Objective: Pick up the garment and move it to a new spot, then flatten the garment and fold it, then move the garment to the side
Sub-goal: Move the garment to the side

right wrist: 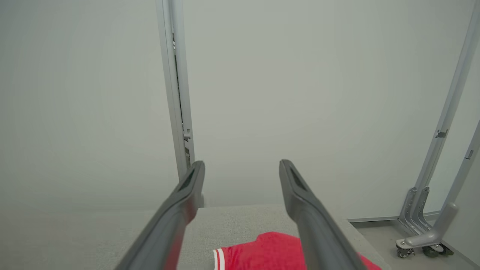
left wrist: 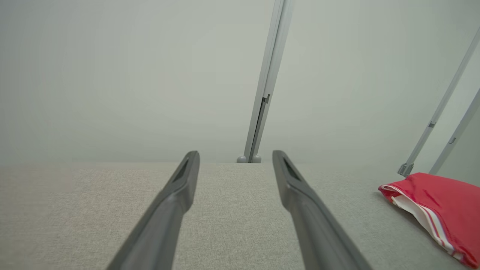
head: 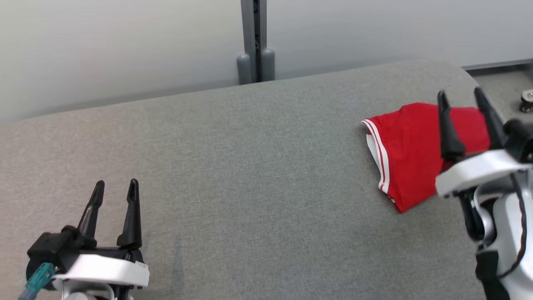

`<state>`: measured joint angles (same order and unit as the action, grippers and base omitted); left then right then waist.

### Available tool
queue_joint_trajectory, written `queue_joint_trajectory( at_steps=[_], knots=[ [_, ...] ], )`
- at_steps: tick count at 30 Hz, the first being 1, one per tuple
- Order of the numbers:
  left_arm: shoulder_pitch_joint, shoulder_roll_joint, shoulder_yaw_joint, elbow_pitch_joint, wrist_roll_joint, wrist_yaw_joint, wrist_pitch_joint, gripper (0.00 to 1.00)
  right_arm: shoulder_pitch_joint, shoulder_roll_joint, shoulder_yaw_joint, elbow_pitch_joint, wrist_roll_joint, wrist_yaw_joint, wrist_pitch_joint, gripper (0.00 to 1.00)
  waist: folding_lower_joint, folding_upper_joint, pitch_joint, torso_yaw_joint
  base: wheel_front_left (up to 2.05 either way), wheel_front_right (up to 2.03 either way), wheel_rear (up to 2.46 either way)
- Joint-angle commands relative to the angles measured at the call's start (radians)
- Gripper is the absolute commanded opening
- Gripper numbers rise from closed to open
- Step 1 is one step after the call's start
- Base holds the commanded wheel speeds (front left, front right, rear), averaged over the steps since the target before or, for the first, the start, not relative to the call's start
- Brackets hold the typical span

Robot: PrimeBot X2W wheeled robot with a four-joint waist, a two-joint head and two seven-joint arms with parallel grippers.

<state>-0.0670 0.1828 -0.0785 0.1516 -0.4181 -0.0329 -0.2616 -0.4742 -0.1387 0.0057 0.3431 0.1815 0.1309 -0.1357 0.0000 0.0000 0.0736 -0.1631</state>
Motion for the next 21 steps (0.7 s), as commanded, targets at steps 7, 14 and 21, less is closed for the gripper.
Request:
queue_joint_trajectory(
  at_steps=[7,14,21],
  knots=[
    [0.071,-0.022,0.040,-0.010,-0.009,0.006,-0.004,1.00,0.190,-0.010,0.087,-0.097,0.108,0.000,-0.009,1.00,0.0000,0.0000,-0.057,0.049,0.00,0.00,0.00],
    [0.107,-0.056,0.068,-0.018,0.023,-0.001,-0.002,1.00,0.298,-0.004,0.109,-0.078,0.141,0.000,-0.053,1.00,0.0000,0.0000,-0.081,0.079,0.00,0.00,0.00],
    [0.125,-0.083,0.102,0.005,0.068,0.008,-0.003,1.00,0.344,0.022,0.121,-0.059,0.106,0.000,-0.095,1.00,0.0000,0.0000,-0.094,0.086,0.00,0.00,0.00]
  ],
)
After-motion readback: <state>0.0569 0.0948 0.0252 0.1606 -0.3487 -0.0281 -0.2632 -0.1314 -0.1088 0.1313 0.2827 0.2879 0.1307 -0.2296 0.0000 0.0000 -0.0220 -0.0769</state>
